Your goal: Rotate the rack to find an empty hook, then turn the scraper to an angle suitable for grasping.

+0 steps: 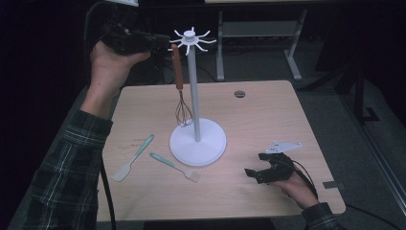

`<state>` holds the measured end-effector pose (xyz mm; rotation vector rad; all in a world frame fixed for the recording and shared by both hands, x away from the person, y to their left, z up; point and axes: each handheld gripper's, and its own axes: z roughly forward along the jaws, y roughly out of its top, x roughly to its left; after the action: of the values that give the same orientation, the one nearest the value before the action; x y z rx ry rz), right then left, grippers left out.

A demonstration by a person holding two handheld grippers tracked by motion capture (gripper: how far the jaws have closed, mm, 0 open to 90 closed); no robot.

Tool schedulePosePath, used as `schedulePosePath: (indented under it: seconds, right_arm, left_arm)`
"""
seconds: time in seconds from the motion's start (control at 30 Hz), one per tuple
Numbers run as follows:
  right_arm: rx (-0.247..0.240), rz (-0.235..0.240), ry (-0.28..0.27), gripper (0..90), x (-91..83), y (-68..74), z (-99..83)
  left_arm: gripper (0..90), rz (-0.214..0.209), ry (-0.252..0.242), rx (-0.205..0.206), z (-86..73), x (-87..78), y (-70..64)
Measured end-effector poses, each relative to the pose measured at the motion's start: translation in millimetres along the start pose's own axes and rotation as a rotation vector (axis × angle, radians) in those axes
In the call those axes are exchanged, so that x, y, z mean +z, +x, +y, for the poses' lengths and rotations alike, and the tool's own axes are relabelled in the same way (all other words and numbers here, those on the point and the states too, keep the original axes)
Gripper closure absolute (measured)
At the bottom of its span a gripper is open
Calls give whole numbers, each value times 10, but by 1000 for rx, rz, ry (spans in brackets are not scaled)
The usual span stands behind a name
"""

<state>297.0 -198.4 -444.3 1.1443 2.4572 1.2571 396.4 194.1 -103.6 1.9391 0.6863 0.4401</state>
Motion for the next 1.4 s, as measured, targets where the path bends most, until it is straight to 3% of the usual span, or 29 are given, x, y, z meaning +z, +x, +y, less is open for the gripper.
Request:
schedulePosePath:
  seconds: [0.23,0.57,0.87,1.0,1.23,1.4]
  right_arm:
    - [-2,-2,-2,141,-1,-6,-2]
    - [-5,1,1,141,8,15,5]
    - [-16,5,8,140,26,24,9]
    - [-26,2,5,140,32,30,6]
    - [-25,2,8,140,39,30,6]
    - [-27,2,12,140,38,25,6]
  left_arm:
    - [899,9,-6,8,-99,-93,-51]
    - [899,38,19,-8,-494,-283,-30]
    - [899,44,73,-15,-993,-300,-124]
    - [899,41,88,-41,-1242,-289,-140]
    - [899,48,119,-87,-1652,-233,-98]
    - [899,61,167,-102,-1987,-90,-38]
